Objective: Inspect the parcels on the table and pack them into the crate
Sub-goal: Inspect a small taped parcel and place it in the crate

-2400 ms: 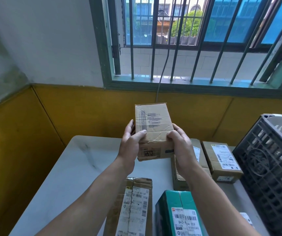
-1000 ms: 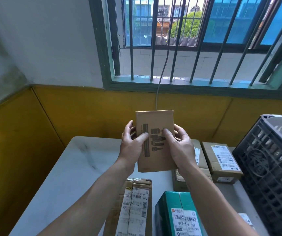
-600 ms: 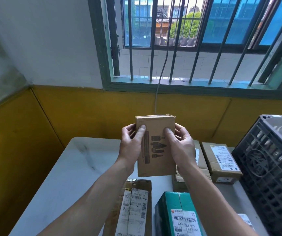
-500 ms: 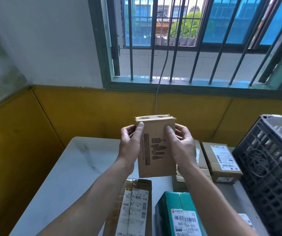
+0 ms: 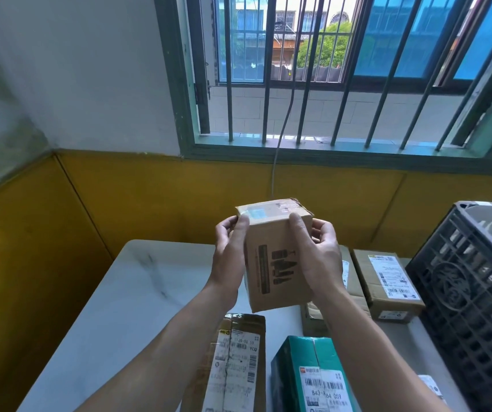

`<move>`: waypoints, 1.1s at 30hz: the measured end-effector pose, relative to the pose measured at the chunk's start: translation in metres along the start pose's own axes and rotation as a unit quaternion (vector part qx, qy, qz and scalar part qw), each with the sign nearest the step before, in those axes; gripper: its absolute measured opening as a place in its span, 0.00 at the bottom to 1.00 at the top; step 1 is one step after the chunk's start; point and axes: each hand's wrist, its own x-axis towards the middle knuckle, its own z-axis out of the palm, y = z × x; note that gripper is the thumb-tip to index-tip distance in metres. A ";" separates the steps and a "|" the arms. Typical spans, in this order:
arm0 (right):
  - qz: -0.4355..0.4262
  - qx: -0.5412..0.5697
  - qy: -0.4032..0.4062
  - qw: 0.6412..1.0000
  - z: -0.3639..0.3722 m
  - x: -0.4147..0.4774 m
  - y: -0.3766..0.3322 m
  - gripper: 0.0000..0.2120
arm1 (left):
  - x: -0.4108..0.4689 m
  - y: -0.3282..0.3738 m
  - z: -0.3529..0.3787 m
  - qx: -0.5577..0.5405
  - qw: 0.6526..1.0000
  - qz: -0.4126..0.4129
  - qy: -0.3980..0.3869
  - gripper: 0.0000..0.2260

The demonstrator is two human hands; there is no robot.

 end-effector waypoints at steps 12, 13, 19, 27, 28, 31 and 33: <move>-0.010 -0.008 0.016 1.000 0.000 0.006 0.001 0.25 | 0.003 -0.005 -0.007 -0.005 1.000 -0.003 0.012 0.24; -0.011 0.003 0.012 1.000 0.000 0.006 0.000 0.23 | 0.002 -0.004 -0.008 -0.002 1.000 -0.003 0.015 0.26; -0.012 0.060 -0.019 0.998 0.004 0.004 0.001 0.21 | 0.002 -0.007 -0.011 0.010 1.000 0.002 0.026 0.09; 0.004 0.063 -0.043 0.997 0.010 0.005 -0.001 0.23 | 0.001 -0.008 -0.012 0.015 1.000 0.013 0.018 0.13; 0.005 0.066 -0.042 0.997 0.010 0.004 -0.001 0.22 | 0.001 -0.007 -0.011 0.020 1.000 0.015 0.013 0.16; -0.001 0.063 -0.052 0.997 0.010 0.001 -0.002 0.21 | -0.002 -0.003 -0.009 0.018 1.000 0.013 0.011 0.22; -0.001 0.071 -0.070 0.995 0.010 -0.001 -0.003 0.21 | -0.003 -0.004 -0.009 0.032 0.999 0.011 0.012 0.21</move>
